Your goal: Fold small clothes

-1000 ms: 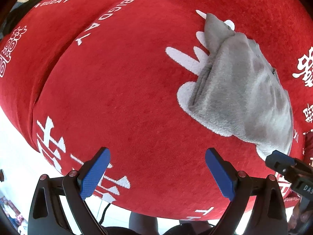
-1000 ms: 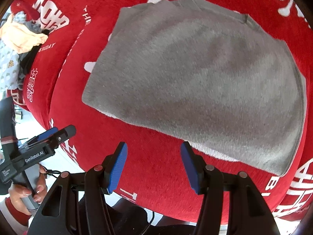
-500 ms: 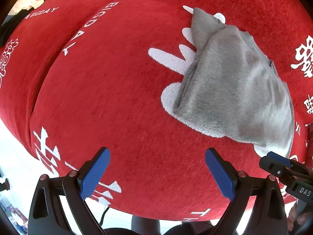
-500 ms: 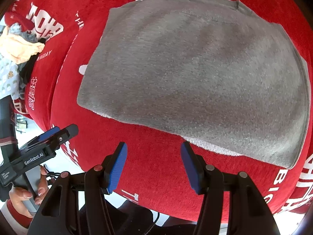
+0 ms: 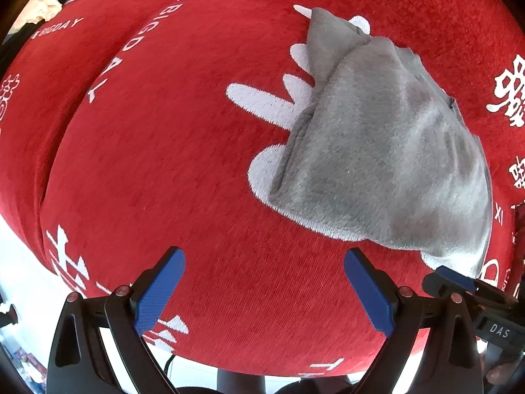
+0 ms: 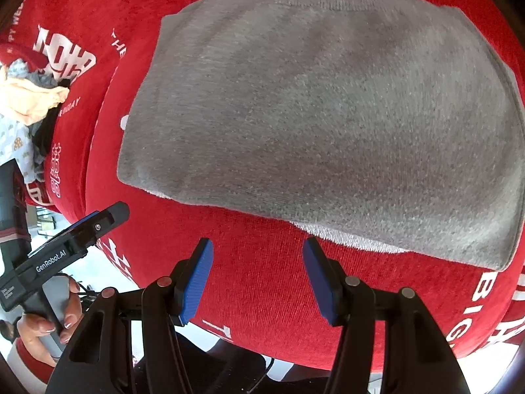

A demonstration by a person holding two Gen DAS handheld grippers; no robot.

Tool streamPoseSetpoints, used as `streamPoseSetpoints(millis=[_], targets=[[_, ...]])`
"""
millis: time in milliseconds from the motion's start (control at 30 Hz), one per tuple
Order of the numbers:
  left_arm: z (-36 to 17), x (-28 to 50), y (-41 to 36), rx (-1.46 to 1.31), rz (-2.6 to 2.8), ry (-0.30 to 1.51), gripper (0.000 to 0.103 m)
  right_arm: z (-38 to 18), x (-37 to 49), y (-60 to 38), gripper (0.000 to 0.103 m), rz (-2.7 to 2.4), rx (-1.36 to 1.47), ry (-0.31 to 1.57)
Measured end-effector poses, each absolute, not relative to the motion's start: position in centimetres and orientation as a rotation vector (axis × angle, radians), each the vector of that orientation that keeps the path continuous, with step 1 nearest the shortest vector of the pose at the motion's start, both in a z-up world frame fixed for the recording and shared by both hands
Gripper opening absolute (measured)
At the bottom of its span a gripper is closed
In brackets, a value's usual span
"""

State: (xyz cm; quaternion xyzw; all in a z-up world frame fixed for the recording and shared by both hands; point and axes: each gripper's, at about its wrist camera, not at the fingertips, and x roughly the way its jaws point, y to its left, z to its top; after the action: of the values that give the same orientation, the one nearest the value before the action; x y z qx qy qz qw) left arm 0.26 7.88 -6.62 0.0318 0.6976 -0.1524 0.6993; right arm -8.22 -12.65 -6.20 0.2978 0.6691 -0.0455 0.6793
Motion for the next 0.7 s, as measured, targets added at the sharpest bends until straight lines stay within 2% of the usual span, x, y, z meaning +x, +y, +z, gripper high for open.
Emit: streamPoseSetpoints(millis=[100, 333, 633, 667, 700], targets=[[-6.8, 0.6, 7.5, 0.032, -0.364, 1.558, 0.098, -6.6, -8.5, -13.0, 0.061, -0.093, 0.716, 1.491], [-8.1, 1.9, 9.1, -0.391, -0.490, 1.613, 0.098, -8.0, -9.2, -14.5, 0.064, -0.042, 0.965, 1.377], [-9.2, 2.3, 7.8, -0.482, -0.583, 1.641, 0.098, -12.1, -9.6, -15.1, 0.064, 0.001, 1.418, 1.110], [-9.3, 2.2, 7.7, -0.482, -0.590, 1.644, 0.098, -12.2, -9.4, -15.3, 0.055, -0.012, 1.444, 1.093], [-9.5, 2.2, 7.3, -0.484, -0.597, 1.648, 0.098, -12.4, -9.3, -15.6, 0.023, -0.028, 1.478, 1.077]])
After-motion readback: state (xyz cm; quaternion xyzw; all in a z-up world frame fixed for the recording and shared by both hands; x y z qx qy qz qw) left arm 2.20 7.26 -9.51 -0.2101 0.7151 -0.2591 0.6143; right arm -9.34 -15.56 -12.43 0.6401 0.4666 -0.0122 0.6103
